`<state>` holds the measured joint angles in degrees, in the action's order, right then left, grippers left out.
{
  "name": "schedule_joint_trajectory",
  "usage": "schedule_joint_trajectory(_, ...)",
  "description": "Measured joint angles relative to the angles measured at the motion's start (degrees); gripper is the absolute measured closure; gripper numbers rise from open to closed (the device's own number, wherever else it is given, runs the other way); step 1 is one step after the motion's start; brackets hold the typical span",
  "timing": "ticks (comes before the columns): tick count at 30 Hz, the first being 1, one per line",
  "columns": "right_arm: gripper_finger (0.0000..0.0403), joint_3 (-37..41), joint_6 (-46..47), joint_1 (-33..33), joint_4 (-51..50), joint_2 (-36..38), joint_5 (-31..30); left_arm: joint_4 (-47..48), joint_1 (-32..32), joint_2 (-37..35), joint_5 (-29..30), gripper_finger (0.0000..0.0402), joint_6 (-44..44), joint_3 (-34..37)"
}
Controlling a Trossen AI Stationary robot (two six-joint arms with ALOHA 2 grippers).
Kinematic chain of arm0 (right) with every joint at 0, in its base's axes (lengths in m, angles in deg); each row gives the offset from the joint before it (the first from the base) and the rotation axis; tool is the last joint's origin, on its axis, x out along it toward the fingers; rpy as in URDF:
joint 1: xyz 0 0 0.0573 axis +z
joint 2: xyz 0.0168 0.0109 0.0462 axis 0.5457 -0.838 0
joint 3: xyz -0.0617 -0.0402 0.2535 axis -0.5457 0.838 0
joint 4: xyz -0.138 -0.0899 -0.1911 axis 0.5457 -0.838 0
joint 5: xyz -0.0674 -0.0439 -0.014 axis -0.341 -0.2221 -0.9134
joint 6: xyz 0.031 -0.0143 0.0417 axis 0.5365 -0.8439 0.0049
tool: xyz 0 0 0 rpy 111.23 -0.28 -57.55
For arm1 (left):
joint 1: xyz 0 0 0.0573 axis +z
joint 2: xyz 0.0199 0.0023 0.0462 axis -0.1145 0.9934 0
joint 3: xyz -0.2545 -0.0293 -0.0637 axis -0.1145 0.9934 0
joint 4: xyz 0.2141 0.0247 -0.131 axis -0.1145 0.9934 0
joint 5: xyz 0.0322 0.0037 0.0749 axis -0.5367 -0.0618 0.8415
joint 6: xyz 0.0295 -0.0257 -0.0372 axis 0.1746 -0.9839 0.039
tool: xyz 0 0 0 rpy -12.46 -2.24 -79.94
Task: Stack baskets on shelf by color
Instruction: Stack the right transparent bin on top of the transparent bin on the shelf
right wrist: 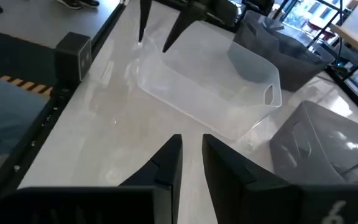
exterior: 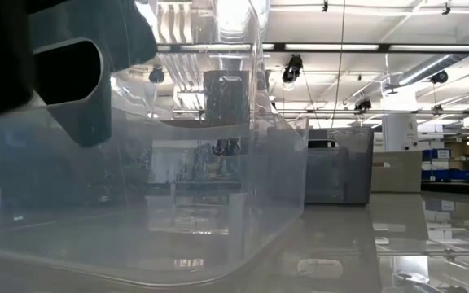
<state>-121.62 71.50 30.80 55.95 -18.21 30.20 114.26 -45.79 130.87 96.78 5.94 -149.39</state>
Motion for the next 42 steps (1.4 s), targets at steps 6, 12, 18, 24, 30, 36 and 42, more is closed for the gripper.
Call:
schedule_joint_trajectory(6, 0.0347, 0.6, 0.3, 0.0, 0.0, 0.0, 0.0, 0.1, 0.1, 0.9, -0.2, 0.0336, 0.3, -0.1)
schedule_joint_trajectory(12, 0.0347, 0.6, 0.3, 0.0, 0.0, 0.0, 0.0, 1.6, -0.2, 0.7, 0.4, 0.0396, 0.8, -4.0)
schedule_joint_trajectory(18, 0.0346, 0.7, 0.3, 0.0, 0.0, 0.0, 0.1, 15.7, -1.9, 0.5, 6.6, 0.0401, 0.5, -14.6)
schedule_joint_trajectory(24, 0.0346, 0.9, 0.3, 0.0, 0.0, 0.0, 0.1, 30.4, -4.6, 0.5, 17.4, 0.0401, 2.2, -28.5)
schedule_joint_trajectory(30, 0.0346, 0.9, 0.3, 0.0, 0.0, 0.0, 0.1, 45.1, -4.6, -0.5, 26.9, 0.0401, 6.6, -39.1)
schedule_joint_trajectory(36, 0.0346, 0.9, 0.3, 0.0, 0.0, 0.0, 0.1, 53.2, 1.1, -6.9, 32.6, 0.0401, 11.8, -39.6)
schedule_joint_trajectory(42, 0.0346, 1.1, 0.3, 0.0, 0.3, 0.0, 0.1, 53.5, 12.6, -20.3, 31.4, 0.0402, 26.2, -31.9)
